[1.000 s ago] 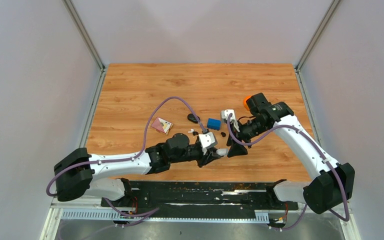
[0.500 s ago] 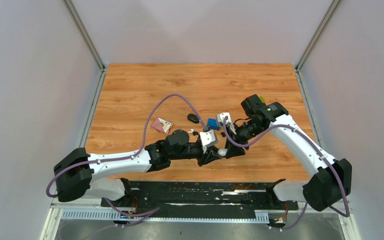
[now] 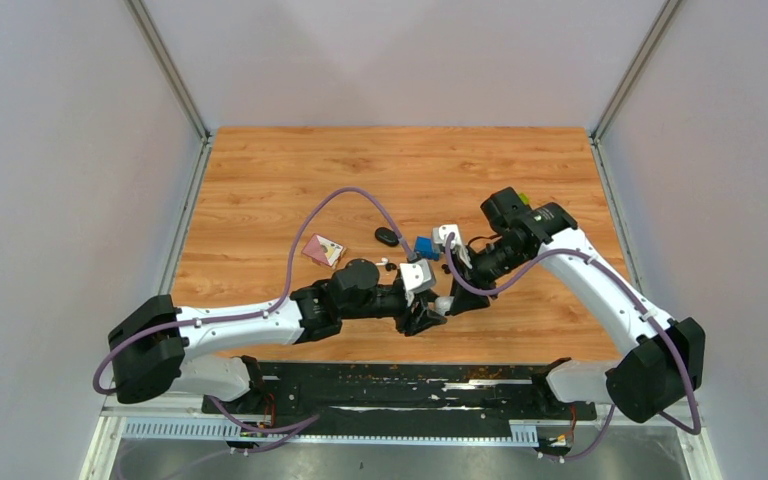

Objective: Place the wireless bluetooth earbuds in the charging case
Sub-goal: Pick up the charging case at the center of the board.

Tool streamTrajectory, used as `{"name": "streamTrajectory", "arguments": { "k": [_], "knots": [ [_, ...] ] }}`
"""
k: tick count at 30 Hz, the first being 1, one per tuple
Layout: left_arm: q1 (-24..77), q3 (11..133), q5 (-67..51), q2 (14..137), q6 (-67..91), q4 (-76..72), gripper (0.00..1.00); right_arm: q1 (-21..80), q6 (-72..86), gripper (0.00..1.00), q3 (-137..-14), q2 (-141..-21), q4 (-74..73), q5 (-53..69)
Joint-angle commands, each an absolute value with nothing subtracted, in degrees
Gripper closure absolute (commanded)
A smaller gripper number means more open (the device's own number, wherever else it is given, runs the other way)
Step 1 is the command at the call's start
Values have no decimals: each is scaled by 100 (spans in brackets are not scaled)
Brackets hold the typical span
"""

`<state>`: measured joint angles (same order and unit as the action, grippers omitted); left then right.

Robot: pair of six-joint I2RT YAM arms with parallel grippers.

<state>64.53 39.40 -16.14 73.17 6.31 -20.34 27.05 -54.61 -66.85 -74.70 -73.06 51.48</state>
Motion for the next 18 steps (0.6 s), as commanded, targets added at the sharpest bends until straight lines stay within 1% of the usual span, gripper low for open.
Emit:
{"name": "streamTrajectory", "arguments": {
  "k": [1, 4, 7, 9, 13, 18],
  "knots": [
    [6478, 4025, -1471, 7234, 604, -2332, 38, 2697, -5396, 89, -7100, -7401, -7245, 5230],
    [6479, 3632, -1344, 7126, 557, -2960, 31, 2624, -5366, 89, -7267, -7532, -7247, 5315],
    [6451, 3396, -1411, 7082, 545, -3507, 29, 2563, -5406, 90, -7452, -7716, -7313, 5405],
    [6399, 3366, -1616, 7144, 639, -3677, 31, 2549, -5422, 90, -7569, -7830, -7362, 5493],
    [6288, 3294, -1963, 7345, 1016, -4197, 39, 2544, -5366, 89, -7662, -7927, -7292, 5649],
    [6147, 3179, -2048, 7470, 1391, -4683, 45, 2546, -5348, 90, -7617, -7916, -7235, 5619]
  ]
}}
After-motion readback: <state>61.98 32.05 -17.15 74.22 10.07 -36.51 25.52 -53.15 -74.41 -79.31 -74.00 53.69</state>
